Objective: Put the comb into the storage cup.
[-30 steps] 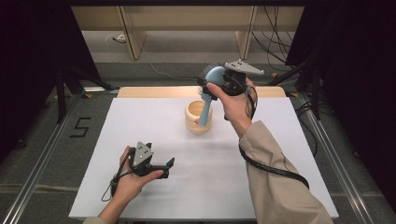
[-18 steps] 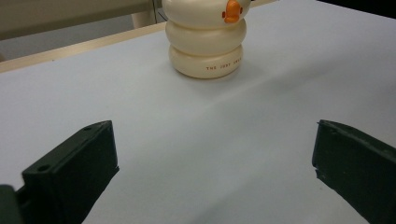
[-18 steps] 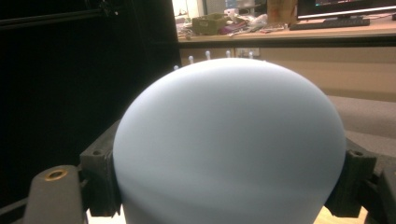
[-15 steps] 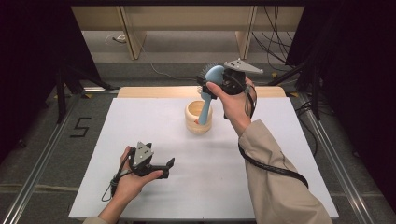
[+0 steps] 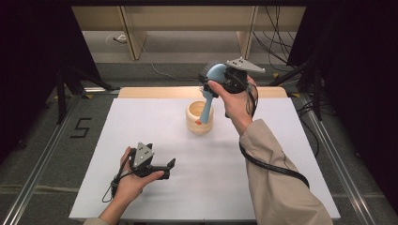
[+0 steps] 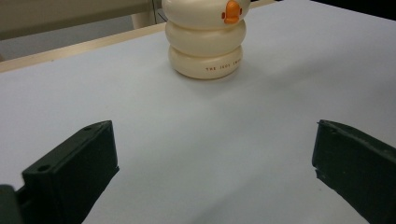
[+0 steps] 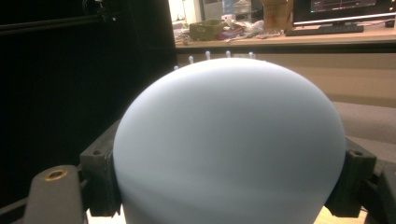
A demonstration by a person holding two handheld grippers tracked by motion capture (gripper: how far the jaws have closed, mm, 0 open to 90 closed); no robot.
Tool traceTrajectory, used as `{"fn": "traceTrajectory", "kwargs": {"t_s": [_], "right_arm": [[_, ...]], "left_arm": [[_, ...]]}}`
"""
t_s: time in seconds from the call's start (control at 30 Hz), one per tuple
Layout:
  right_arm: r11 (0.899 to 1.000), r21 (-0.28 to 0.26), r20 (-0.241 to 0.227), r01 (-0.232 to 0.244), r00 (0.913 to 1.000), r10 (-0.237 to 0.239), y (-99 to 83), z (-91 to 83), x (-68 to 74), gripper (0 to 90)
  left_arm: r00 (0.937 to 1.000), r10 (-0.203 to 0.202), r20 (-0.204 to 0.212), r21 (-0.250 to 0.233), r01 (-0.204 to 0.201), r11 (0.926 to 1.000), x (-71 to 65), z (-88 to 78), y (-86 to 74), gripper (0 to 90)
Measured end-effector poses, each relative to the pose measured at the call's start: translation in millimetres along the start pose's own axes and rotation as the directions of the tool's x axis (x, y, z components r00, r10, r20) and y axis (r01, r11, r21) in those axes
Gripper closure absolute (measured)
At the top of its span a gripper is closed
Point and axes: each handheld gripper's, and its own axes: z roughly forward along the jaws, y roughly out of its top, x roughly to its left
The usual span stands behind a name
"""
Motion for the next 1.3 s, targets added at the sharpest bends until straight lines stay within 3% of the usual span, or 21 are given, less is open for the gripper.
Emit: {"fn": "traceTrajectory", "kwargs": {"t_s": [1.3], "right_arm": [[1.000, -0.018, 0.013, -0.005, 0.9999, 0.005, 3.3, 8.0, -6.3, 20.0]], "left_arm": [[1.0000, -0.004, -0.002, -0.002, 0.004, 1.0000, 0.2, 0.3, 0.0, 0.0]]}}
